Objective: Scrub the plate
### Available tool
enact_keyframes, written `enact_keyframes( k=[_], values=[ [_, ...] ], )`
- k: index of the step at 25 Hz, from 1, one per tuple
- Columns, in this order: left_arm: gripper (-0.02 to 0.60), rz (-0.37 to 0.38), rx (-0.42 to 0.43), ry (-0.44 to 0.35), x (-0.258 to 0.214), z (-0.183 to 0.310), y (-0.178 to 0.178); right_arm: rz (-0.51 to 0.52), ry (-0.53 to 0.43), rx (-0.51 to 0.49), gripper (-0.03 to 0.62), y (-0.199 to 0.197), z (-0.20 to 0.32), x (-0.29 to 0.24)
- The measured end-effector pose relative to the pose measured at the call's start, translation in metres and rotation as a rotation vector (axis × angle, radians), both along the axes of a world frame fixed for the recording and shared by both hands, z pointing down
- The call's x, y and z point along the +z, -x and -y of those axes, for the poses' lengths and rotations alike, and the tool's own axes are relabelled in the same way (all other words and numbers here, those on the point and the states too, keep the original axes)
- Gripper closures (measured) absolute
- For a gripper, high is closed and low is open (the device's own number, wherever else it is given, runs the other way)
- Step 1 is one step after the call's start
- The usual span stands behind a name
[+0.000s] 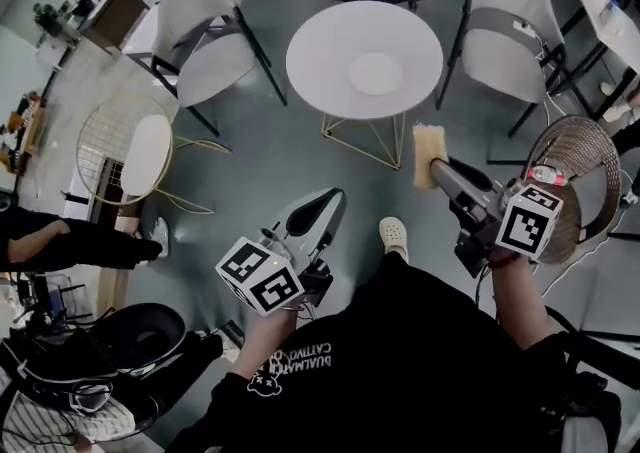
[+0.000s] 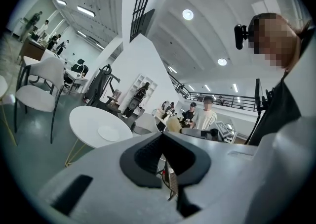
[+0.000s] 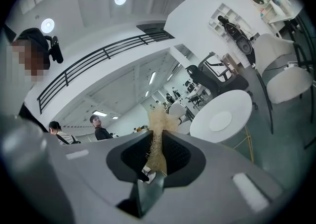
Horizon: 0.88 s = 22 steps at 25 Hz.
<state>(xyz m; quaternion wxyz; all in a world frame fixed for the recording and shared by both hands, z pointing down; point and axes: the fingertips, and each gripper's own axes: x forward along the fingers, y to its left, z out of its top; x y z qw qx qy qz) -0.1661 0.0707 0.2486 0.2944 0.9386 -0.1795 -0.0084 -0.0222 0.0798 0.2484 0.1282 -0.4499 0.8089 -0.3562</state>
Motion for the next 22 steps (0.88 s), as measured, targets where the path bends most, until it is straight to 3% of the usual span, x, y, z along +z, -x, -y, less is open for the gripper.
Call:
enact_keyframes(
  k=[4,9,15,22],
  values=[
    [0.581,-0.015,-0.014,0.014,-0.001,0.017,-0.03,-0.01,0.018,-0.01,0.534,-0.025,0.009,0.003],
    [0.581,-0.028,-0.014,0.006,-0.001,0.034,-0.041,-0.009,0.038,-0.01,0.534,-0.035,0.025,0.008],
    [0.581,-0.035,-0.027,-0.007,-0.005,0.084,-0.085,-0.017,0.024,-0.046,0.534,-0.074,0.083,0.005],
    [0.581,-0.048,-0.074,-0.031,-0.006,0.123,-0.087,-0.047,0.028,-0.085,0.534,-0.079,0.12,0.013]
  ],
)
